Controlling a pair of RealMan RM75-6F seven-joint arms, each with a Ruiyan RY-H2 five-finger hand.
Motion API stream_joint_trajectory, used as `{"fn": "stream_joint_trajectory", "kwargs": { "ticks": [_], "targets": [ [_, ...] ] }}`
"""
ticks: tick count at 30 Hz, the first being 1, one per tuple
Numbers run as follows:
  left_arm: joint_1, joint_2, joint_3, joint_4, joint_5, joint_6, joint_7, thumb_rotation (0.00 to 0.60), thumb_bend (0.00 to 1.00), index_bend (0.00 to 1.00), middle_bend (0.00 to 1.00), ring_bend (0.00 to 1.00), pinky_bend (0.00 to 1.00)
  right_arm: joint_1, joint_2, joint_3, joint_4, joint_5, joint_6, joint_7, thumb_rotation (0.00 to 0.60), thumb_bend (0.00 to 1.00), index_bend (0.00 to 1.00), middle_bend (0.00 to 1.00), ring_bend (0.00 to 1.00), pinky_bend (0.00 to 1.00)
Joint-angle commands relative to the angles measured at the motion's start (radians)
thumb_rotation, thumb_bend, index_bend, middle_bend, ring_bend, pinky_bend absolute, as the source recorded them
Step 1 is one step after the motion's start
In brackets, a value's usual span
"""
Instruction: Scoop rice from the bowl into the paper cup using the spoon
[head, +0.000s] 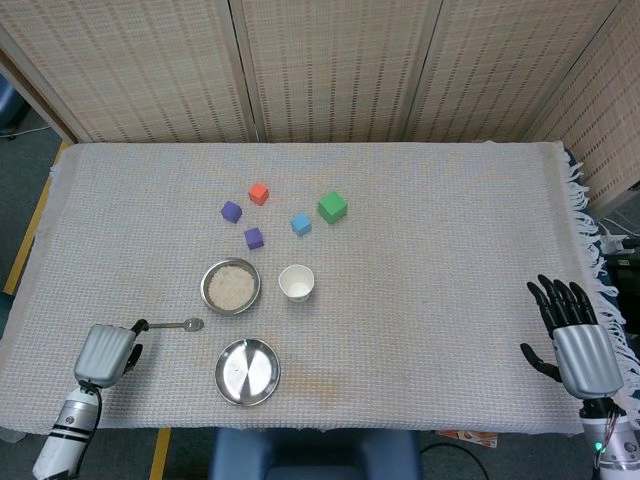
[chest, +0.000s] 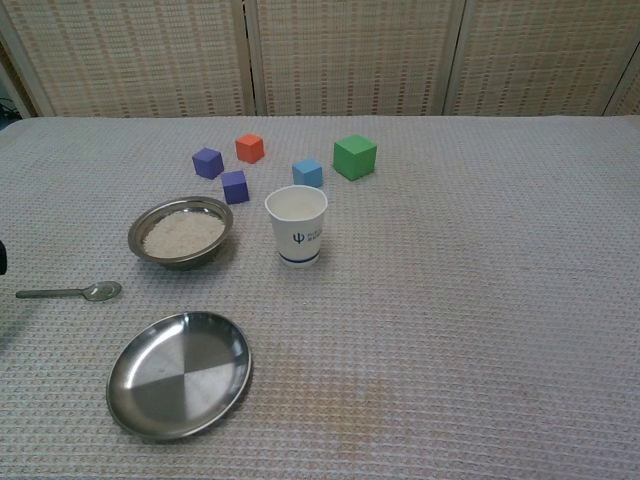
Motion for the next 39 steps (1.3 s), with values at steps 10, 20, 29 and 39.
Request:
{"fn": "stream_joint_trajectory", "kwargs": {
  "ticks": [10, 20, 29, 39],
  "targets": [
    [-0.038, -0.093, -0.032, 0.074, -0.056, -0.03, -0.001, 0.6, 0.41, 0.46, 1.0, 1.0, 1.0, 0.01, -0.001, 0.006, 0.008, 0.023, -0.026, 0.002, 0.6, 0.15, 0.0, 0.0, 0.0, 0.0],
    [-0.057, -0.203, -0.037, 0.211, -0.054, -0.008, 0.012, 0.6, 0.41, 0.47, 1.0, 1.0, 1.0, 0.01, 0.004, 0.006, 0.004, 0.029, -0.029, 0.003, 0.6, 0.15, 0.0, 0.0, 0.0, 0.0],
    [-0.066, -0.253, -0.041, 0.282, -0.066, -0.006, 0.013, 0.6, 0.41, 0.47, 1.0, 1.0, 1.0, 0.009, 0.009, 0.004, 0.001, 0.029, -0.029, 0.007, 0.6, 0.15, 0.0, 0.0, 0.0, 0.0],
    [-0.084, -0.293, -0.043, 0.357, -0.083, -0.032, 0.018, 0.6, 0.41, 0.46, 1.0, 1.0, 1.0, 0.011, 0.006, 0.002, -0.001, 0.03, -0.033, 0.0, 0.6, 0.15, 0.0, 0.0, 0.0, 0.0]
  ]
}}
